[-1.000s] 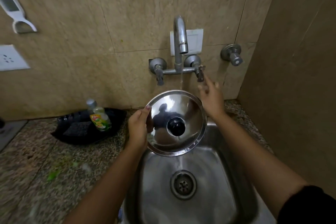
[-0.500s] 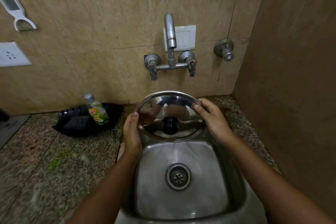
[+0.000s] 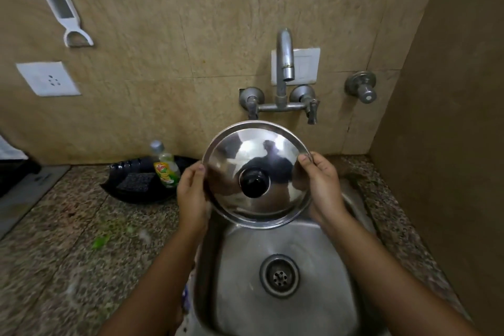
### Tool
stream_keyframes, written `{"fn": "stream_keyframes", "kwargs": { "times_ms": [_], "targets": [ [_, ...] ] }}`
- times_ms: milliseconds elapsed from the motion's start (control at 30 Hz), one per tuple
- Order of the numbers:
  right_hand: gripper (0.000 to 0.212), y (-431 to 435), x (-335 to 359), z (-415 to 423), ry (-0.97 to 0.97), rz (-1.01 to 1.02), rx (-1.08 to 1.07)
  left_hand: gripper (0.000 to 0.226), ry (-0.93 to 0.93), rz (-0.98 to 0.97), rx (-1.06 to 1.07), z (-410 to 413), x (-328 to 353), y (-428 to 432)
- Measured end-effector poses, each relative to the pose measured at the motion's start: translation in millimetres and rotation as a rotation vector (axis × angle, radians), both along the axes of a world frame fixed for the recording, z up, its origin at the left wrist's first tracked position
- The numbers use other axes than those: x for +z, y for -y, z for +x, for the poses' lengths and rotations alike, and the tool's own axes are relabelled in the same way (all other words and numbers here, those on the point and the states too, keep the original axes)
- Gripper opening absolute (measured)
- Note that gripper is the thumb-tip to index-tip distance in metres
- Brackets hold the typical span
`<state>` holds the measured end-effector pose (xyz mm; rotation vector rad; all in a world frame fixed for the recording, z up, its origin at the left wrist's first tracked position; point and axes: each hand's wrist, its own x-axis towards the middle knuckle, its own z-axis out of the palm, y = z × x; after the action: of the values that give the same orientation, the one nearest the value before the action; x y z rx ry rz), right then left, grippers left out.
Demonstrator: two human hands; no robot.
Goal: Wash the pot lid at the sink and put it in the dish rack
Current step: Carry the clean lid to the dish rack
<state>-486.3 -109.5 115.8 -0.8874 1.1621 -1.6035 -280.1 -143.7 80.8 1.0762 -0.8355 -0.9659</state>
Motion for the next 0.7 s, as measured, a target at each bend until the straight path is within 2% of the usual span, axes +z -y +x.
{"fn": "stream_keyframes", "kwargs": {
  "times_ms": [133, 233, 400, 533, 700],
  "targets": [
    [0.027, 17, 3, 72, 0.176, 0.072, -0.031, 0.018, -0.009, 0.028, 0.12, 72, 7, 20],
    [0.028, 38, 13, 139, 0.237, 0.14, -0.017, 0.027, 0.006, 0.061, 0.152, 143, 11, 29],
    [0.032, 66, 26, 263, 0.377, 0.192, -0.023, 0.017, 0.055, 0.027, 0.22, 273, 39, 39],
    [0.026, 88, 44, 355, 0.404, 0.217, 0.016, 0.019, 0.088, 0.04, 0.25, 376, 69, 47],
    [0.022, 130, 72, 460, 0.327, 0.166, 0.078, 0.019, 0.204, 0.124, 0.228, 476, 113, 55]
  ]
}}
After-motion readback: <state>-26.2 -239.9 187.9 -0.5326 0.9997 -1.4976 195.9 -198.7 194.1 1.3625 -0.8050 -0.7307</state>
